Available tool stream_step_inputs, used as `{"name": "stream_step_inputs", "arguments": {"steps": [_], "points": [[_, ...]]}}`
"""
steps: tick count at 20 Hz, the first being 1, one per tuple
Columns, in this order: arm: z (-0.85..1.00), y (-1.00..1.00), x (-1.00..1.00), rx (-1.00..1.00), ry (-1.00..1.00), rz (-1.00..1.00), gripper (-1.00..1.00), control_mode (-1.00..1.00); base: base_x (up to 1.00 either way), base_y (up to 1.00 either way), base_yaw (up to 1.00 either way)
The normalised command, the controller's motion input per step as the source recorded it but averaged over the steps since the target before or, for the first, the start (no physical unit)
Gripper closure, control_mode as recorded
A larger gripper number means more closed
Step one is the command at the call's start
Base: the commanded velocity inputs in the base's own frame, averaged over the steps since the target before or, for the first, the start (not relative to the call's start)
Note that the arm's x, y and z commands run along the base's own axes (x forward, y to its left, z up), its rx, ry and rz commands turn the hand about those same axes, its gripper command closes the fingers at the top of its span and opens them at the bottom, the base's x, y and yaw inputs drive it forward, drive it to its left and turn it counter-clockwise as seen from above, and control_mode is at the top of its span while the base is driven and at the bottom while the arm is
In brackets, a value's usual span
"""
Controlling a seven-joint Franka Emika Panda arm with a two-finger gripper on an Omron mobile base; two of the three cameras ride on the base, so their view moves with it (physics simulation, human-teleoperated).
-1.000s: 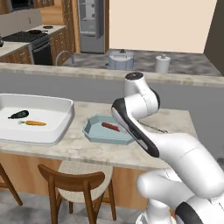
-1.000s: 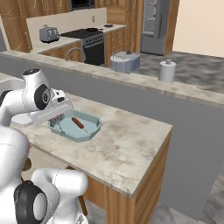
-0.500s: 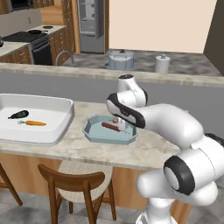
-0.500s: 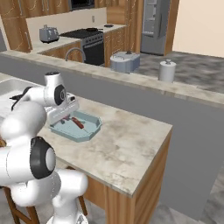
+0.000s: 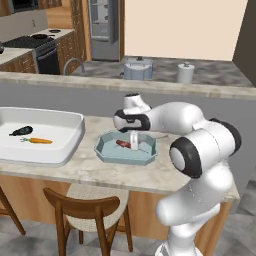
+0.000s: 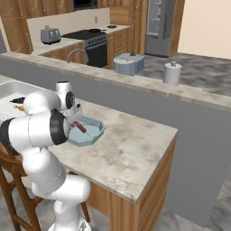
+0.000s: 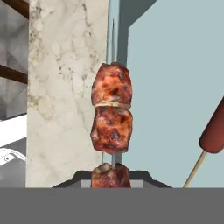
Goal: Place the cold items (carrot and eggplant) from the fridge in one tupperware on the dining counter. Place the warm items (kebab skewer and hot dog) in the stove area in another tupperware.
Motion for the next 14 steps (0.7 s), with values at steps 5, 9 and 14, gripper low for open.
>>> {"name": "stream_step_inputs", "arguments": {"steps": [5,9,14], "points": [[-0.47,0.12,0.45,-0.03,0.03,0.05,1.00,-1.00,0.00,0.00,0.00],[-0.38,0.02,0.23,0.00,0.01,0.00,1.00,-1.00,0.00,0.00,0.00],[-0.44,0.01,0.06,0.00,0.00,0.00,1.00,-1.00,0.00,0.00,0.00]]}}
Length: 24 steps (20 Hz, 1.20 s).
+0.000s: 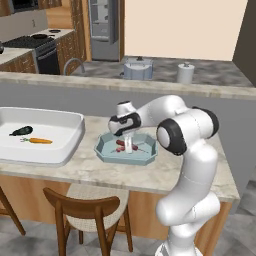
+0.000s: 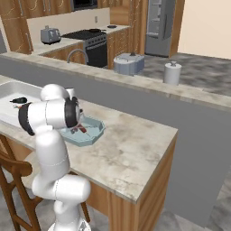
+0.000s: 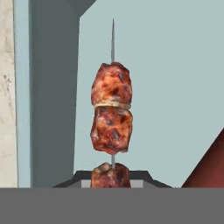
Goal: Place the cold items (carrot and eggplant) from the fridge in one tupperware on the dining counter. Place the warm items (kebab skewer and hot dog) in the stove area in another tupperware.
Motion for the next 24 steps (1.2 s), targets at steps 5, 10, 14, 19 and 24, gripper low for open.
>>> {"name": "stream_step_inputs", "arguments": {"steps": [5,10,14,19,24], "points": [[-0.27,0.06,0.27,0.00,0.03,0.00,1.00,-1.00,0.00,0.00,0.00],[-0.23,0.03,0.29,0.00,0.07,0.00,1.00,-1.00,0.00,0.00,0.00],[-0.26,0.01,0.28,0.00,0.12,0.00,1.00,-1.00,0.00,0.00,0.00],[-0.39,0.03,0.04,-0.01,0.01,0.00,-1.00,-1.00,0.00,0.00,0.00],[-0.05,0.00,0.00,0.00,0.00,0.00,-1.00,-1.00,0.00,0.00,0.00]]}}
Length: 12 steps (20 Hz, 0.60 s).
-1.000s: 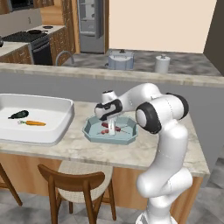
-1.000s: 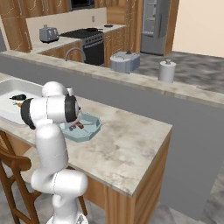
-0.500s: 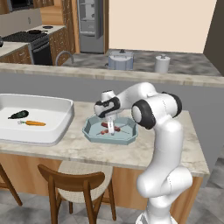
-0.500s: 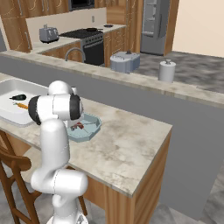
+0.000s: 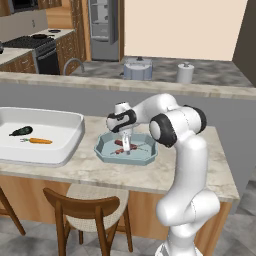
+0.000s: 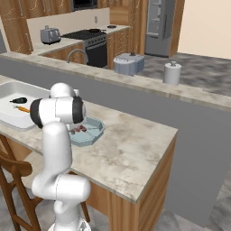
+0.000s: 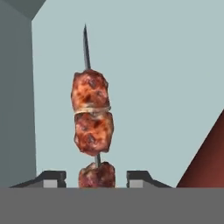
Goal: Place the cold items (carrot and eggplant) from the fridge in one tupperware on the dining counter. Place the warm items (kebab skewer and hot dog) in the stove area in another tupperware.
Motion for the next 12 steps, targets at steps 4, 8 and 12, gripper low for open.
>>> {"name": "stream_step_inputs", "arguments": {"steps": [4,8,12], "points": [[0.25,0.00,-0.29,0.00,-0.02,-0.07,-1.00,-1.00,0.00,0.00,0.00],[0.39,-0.01,-0.55,0.00,-0.14,-0.14,-1.00,-1.00,0.00,0.00,0.00],[0.44,-0.05,-0.68,0.00,-0.11,-0.26,-1.00,-1.00,0.00,0.00,0.00]]}}
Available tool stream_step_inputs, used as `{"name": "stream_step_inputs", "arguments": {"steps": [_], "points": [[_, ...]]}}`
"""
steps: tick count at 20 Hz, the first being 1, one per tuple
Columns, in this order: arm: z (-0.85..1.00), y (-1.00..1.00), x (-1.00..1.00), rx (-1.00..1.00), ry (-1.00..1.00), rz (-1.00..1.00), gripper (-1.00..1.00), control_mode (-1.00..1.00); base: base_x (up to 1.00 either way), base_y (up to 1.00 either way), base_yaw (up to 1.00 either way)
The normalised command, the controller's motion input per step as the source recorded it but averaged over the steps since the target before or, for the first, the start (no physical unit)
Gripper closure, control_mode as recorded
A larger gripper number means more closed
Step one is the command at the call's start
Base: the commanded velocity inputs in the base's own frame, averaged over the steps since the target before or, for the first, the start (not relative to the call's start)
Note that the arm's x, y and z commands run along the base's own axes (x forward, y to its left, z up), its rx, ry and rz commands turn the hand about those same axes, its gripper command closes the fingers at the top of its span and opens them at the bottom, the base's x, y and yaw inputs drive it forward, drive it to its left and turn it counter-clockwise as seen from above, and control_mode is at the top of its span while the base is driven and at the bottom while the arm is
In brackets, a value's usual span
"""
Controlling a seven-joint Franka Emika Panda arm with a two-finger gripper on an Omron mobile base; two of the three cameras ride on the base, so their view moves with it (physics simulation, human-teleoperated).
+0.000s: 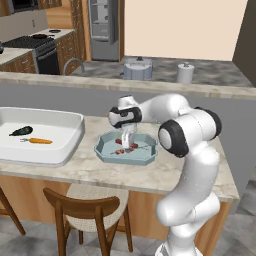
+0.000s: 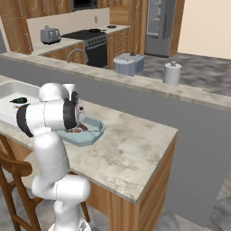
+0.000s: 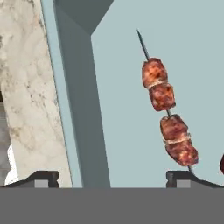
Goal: Place the cold items (carrot and eggplant) from the fridge in one tupperware on the dining counter. Place the warm items (kebab skewer and hot dog) in the stove area in another tupperware.
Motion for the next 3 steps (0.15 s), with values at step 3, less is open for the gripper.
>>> {"name": "stream_step_inputs", "arguments": {"steps": [3], "points": [[0.51,-0.07,-0.64,0.01,-0.14,-0.24,-1.00,-1.00,0.00,0.00,0.00]]}}
